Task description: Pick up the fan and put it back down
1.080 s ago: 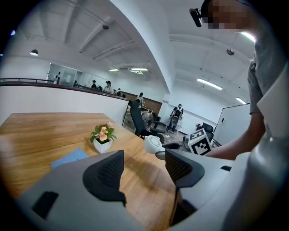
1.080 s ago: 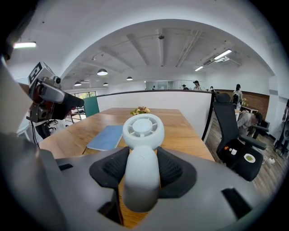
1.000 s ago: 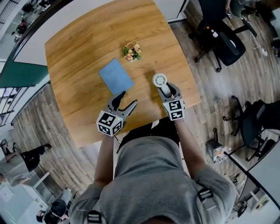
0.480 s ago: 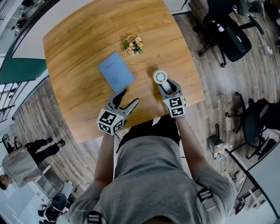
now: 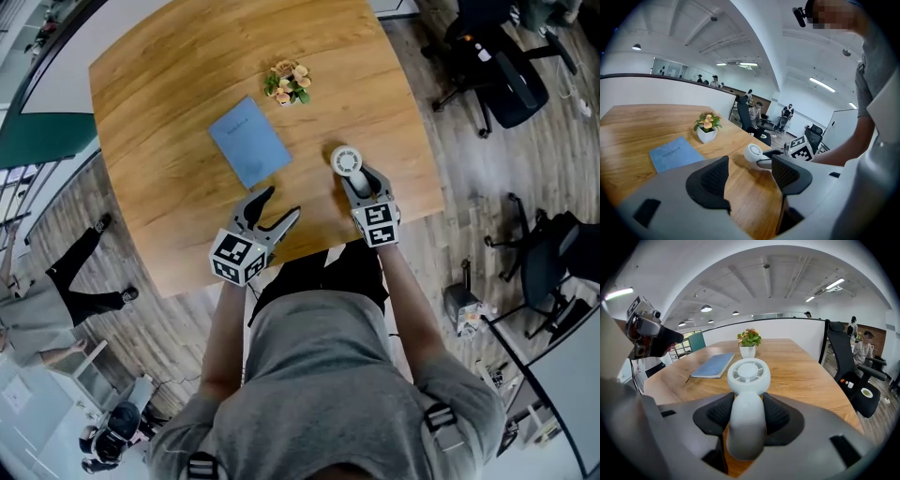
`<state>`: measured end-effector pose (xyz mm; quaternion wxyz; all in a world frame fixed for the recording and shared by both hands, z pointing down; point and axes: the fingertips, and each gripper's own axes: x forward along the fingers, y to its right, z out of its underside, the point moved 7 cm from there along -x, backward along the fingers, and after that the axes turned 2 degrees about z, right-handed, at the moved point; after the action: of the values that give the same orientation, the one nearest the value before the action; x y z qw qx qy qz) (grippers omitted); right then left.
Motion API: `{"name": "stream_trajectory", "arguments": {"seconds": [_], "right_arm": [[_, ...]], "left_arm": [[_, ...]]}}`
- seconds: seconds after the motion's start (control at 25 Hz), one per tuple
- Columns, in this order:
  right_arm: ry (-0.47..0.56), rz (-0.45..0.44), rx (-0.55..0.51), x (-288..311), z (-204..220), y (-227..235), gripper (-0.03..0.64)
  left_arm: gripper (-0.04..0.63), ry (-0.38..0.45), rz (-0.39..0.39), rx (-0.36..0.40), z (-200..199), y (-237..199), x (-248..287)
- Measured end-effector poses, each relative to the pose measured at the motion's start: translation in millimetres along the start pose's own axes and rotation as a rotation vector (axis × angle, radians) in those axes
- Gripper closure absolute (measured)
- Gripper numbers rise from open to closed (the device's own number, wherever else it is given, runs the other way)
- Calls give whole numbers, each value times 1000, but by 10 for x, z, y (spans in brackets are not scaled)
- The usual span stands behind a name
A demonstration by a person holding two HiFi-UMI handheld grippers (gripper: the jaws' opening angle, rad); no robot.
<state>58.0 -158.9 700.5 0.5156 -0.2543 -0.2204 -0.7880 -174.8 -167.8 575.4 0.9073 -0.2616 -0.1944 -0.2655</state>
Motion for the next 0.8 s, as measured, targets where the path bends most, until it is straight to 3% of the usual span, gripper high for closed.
{"name": "stream_trajectory", "arguments": {"seconds": [0.8], "right_arm": [[-111,-42,-42,117,307,-59,414]], "left_arm": [[298,-21,-10,-10,124,11,-12]]}}
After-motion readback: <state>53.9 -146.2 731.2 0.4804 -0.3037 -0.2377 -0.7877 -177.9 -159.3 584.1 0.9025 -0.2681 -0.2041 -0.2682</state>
